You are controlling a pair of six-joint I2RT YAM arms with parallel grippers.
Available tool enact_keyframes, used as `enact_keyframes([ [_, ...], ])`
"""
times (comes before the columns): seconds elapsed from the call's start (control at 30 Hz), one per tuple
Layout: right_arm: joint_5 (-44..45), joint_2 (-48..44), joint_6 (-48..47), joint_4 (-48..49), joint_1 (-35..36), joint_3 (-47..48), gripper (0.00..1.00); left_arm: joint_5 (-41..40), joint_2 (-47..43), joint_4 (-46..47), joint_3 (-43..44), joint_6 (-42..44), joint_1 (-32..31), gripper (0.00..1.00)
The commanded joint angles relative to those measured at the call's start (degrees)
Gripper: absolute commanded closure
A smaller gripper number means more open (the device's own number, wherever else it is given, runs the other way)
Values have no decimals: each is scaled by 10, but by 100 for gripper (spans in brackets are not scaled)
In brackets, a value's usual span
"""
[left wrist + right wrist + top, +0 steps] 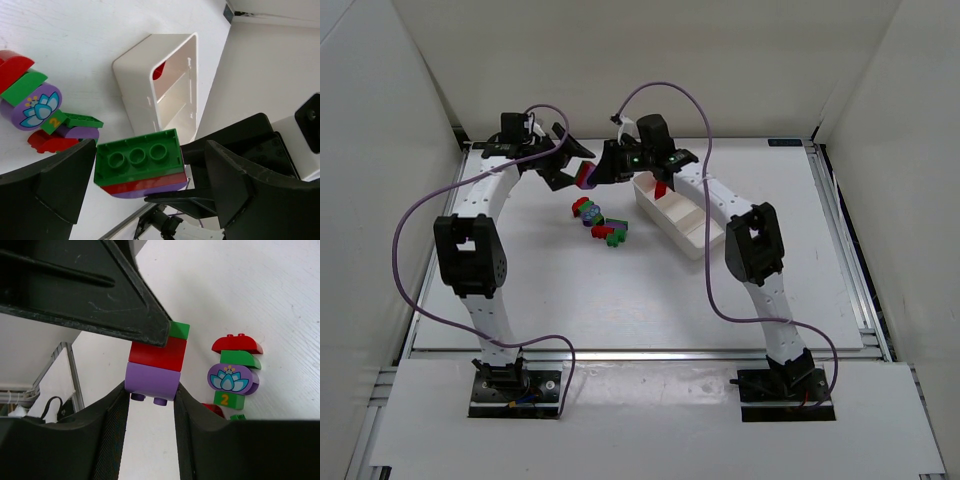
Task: Sort the legos into containers by color
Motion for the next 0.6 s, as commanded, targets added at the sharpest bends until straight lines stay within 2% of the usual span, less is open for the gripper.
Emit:
enact_keyframes([
  [0.0, -46, -55, -17, 29, -9, -4, 100, 41, -60, 35, -4, 17, 2, 1],
  [0.1, -78, -69, -18, 27, -33, -3, 100, 101, -76, 66, -20, 46, 19, 1],
  [0.17, -124, -77, -6, 21, -52, 4, 100, 150, -81, 96, -41, 69, 54, 1],
  [0.23, -183, -82, 12, 14, -84, 11, 100, 233, -87, 135, -61, 83, 75, 1],
  [0.27, -205, -84, 20, 10, -94, 19, 100, 272, -87, 203, -92, 72, 97, 5],
  [0.3, -244, -84, 20, -7, -108, 23, 100, 320, -84, 220, -102, 63, 108, 6],
  [0.37, -282, -90, 24, -24, -124, 25, 100, 364, -68, 254, -111, 52, 129, 11],
  [0.43, -325, -93, 34, -25, -136, 19, 100, 426, -57, 300, -115, 28, 132, 13],
  [0.57, -376, -99, 66, -6, -140, -5, 100, 477, -54, 337, -103, 46, 106, 14],
])
